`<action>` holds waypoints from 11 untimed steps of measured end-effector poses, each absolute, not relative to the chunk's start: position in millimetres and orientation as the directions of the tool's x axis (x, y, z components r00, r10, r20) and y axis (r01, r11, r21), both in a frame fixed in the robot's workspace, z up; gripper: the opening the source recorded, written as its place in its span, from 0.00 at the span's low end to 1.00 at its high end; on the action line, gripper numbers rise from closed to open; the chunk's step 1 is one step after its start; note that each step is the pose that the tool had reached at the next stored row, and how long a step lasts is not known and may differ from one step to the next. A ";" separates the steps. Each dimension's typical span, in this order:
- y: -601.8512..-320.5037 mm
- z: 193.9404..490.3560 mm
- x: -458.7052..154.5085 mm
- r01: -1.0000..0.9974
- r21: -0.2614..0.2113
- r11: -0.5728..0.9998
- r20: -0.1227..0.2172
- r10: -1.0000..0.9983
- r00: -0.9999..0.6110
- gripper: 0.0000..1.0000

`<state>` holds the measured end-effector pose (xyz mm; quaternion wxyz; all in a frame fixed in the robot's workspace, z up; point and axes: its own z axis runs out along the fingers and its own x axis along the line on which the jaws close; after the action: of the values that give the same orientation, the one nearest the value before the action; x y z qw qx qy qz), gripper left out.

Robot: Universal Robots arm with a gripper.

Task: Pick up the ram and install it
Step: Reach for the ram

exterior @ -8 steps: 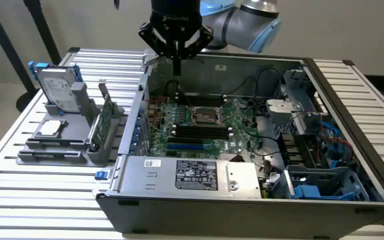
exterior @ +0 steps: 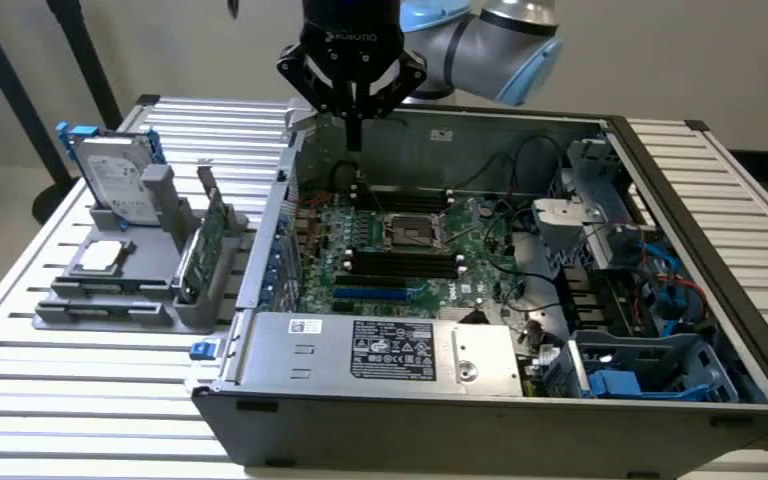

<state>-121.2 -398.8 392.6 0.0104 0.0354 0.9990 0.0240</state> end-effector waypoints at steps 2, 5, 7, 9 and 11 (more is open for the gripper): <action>-398.8 392.6 -121.2 0.070 0.049 0.996 -0.019 0.071 -0.997 0.11; -398.8 392.6 -121.2 0.070 0.049 0.996 -0.019 0.071 -0.997 0.11; -399.2 392.7 -124.7 0.070 0.048 0.996 -0.019 0.071 -0.997 0.11; -400.1 392.4 -133.2 0.070 0.049 0.996 -0.019 0.071 -0.997 0.11; -401.0 392.0 -142.4 0.070 0.049 0.996 -0.019 0.071 -0.997 0.11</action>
<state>-142.4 -401.0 392.0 0.0104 0.0354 0.9990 0.0240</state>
